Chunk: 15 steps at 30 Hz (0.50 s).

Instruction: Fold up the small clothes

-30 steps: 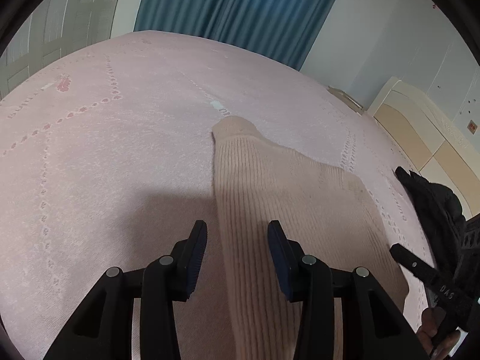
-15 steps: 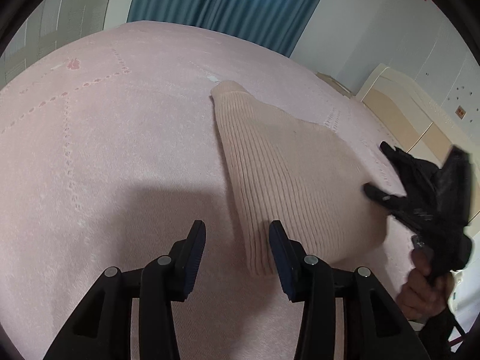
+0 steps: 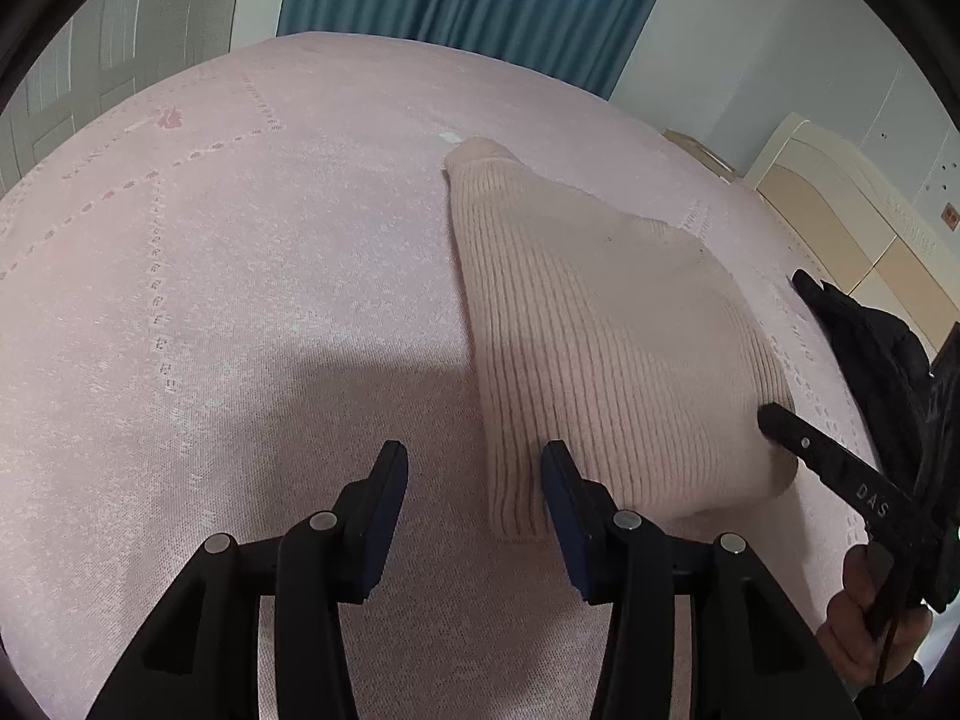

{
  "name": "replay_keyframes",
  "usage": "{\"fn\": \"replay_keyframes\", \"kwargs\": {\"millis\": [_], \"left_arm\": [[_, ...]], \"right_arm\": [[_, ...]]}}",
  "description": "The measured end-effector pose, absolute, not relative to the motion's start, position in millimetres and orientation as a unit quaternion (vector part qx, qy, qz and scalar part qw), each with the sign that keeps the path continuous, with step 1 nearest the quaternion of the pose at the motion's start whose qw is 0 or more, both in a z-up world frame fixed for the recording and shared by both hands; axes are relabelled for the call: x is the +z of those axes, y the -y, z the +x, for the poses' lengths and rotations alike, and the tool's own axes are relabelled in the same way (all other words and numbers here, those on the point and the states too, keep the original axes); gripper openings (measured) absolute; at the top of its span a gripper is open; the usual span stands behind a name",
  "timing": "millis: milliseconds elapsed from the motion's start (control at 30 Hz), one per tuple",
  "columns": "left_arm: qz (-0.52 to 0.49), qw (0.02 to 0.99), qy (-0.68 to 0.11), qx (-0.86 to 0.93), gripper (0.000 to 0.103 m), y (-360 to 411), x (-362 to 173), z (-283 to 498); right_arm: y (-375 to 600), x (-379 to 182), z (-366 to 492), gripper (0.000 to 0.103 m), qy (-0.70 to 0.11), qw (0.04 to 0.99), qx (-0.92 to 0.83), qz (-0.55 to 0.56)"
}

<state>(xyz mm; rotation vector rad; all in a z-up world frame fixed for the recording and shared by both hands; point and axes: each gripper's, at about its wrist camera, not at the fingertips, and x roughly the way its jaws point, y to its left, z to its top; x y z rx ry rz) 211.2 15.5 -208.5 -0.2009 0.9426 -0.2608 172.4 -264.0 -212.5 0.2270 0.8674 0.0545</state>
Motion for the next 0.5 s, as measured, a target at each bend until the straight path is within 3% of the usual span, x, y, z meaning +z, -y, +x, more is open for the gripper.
{"fn": "replay_keyframes", "kwargs": {"millis": [367, 500], "left_arm": [[-0.094, 0.878, -0.458, -0.105, 0.049, -14.2, -186.2, 171.1], [-0.074, 0.892, -0.436, -0.091, 0.063, -7.1, -151.7, 145.4]], "right_arm": [[264.2, -191.3, 106.0, 0.036, -0.442, 0.891, -0.015, 0.103], [251.5, -161.7, 81.6, 0.041, -0.438, 0.895, -0.029, 0.079]]}}
